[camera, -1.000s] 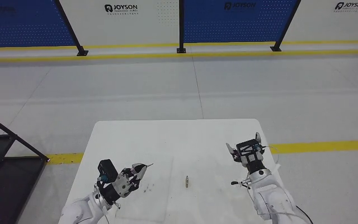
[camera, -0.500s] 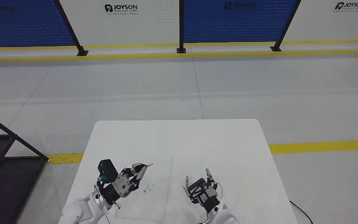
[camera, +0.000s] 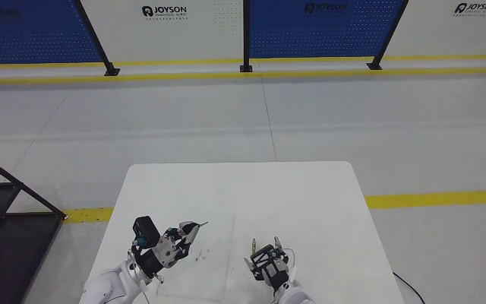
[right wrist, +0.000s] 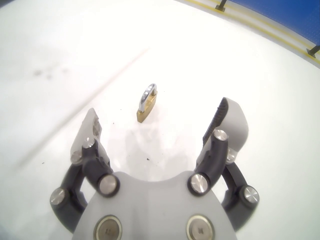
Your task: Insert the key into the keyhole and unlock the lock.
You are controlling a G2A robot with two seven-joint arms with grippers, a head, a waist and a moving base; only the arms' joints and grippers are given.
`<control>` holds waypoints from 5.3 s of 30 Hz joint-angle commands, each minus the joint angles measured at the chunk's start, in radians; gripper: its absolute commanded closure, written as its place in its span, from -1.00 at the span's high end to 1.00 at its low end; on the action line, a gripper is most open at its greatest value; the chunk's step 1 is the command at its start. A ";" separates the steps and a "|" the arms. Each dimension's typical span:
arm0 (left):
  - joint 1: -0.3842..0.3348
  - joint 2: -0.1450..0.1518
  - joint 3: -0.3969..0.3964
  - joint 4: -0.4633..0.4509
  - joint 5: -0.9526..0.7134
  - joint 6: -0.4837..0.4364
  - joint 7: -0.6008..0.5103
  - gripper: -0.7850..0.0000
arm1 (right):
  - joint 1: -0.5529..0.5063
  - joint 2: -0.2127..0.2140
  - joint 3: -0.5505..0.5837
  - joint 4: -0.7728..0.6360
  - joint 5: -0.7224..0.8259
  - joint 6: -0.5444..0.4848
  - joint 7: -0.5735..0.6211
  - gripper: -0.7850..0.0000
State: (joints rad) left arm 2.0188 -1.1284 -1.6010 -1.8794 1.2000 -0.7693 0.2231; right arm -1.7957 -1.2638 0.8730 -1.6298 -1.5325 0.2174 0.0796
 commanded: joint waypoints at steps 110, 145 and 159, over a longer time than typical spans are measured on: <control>-0.276 -0.039 0.411 0.296 -0.405 -0.243 0.179 -1.00 | 0.254 -0.089 0.010 0.297 0.653 -1.181 -0.872 -1.00; -0.301 -0.037 0.434 0.308 -0.463 -0.229 0.082 -1.00 | 0.244 -0.099 0.030 0.310 0.587 -1.209 -0.830 -1.00; -0.292 -0.036 0.418 0.318 -0.470 -0.243 0.087 -0.14 | 0.235 -0.095 0.064 0.309 0.607 -1.230 -0.837 -1.00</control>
State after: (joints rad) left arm 1.7263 -1.1643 -1.1831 -1.5614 0.7306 -1.0126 0.3114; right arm -1.5602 -1.3595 0.9362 -1.3198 -0.9258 -1.0126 -0.7586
